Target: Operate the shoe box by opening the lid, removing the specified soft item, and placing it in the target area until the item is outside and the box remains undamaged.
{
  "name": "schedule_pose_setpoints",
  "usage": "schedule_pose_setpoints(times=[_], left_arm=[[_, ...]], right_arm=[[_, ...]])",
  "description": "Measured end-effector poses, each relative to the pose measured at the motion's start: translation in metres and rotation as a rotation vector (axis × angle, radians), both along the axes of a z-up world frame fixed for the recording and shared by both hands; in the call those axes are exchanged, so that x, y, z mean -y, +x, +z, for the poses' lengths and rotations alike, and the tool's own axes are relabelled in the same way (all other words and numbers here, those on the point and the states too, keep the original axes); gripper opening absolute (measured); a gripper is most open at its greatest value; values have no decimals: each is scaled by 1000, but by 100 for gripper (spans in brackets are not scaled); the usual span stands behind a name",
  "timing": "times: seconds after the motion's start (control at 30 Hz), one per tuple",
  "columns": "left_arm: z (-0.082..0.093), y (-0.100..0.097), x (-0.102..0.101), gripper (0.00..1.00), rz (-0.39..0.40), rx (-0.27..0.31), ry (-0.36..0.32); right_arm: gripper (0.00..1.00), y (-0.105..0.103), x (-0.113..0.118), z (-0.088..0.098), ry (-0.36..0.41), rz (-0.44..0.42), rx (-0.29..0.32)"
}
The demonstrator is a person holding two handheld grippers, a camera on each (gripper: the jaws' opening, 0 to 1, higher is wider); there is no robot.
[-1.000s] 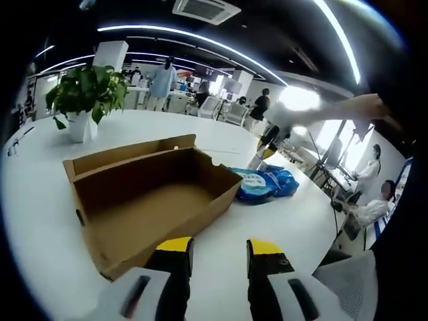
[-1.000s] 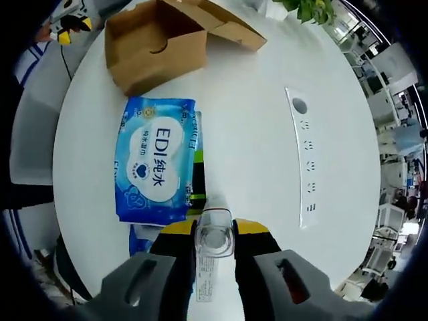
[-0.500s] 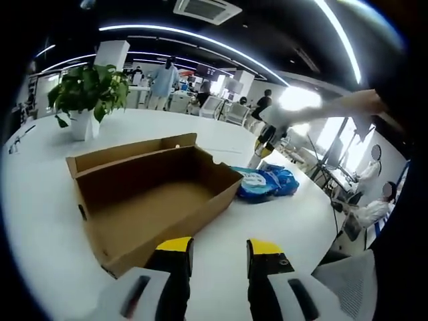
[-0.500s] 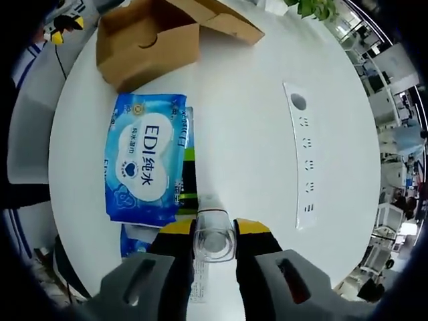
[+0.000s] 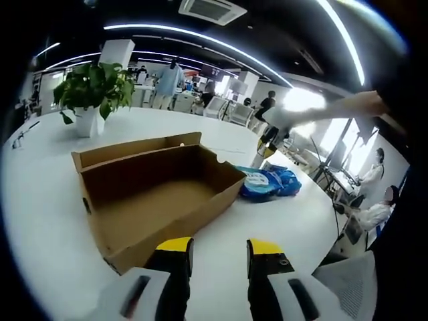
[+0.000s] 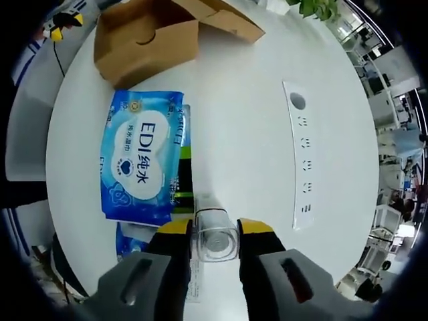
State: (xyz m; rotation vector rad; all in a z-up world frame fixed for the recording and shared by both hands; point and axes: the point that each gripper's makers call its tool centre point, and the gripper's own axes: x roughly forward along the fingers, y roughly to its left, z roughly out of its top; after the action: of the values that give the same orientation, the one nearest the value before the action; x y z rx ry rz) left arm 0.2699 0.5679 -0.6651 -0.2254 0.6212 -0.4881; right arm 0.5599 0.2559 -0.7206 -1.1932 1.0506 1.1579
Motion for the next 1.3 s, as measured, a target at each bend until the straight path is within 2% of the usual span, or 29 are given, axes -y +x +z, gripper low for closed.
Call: schedule_pose_setpoints(times=[0.27, 0.53, 0.67, 0.73, 0.83, 0.97, 1.03, 1.17, 1.23, 1.3], left_arm=[[6, 5, 2, 32, -3, 16, 1], [15, 8, 5, 32, -9, 33, 3], [20, 7, 7, 32, -14, 42, 7], [23, 7, 7, 32, -12, 48, 8], [27, 5, 6, 32, -8, 56, 12], [30, 4, 3, 32, 6, 64, 8], [32, 2, 1, 32, 21, 69, 3], [36, 1, -6, 32, 59, 77, -3], [37, 1, -10, 32, 82, 79, -8], [39, 2, -16, 32, 110, 80, -8]], right_arm=[[29, 5, 9, 13, 3, 1, 38], [30, 1, 20, 33, 31, -46, 53], [29, 0, 27, 41, 60, -99, 68], [29, -1, 29, 46, 92, -141, 73], [29, -5, 24, 55, 199, -270, 63], [30, -13, 23, 68, 321, -398, 56], [30, -19, 19, 75, 413, -445, 42], [31, -25, 21, 87, 509, -523, 67], [31, -28, 20, 97, 581, -553, 95], [31, -37, 20, 101, 623, -592, 82]])
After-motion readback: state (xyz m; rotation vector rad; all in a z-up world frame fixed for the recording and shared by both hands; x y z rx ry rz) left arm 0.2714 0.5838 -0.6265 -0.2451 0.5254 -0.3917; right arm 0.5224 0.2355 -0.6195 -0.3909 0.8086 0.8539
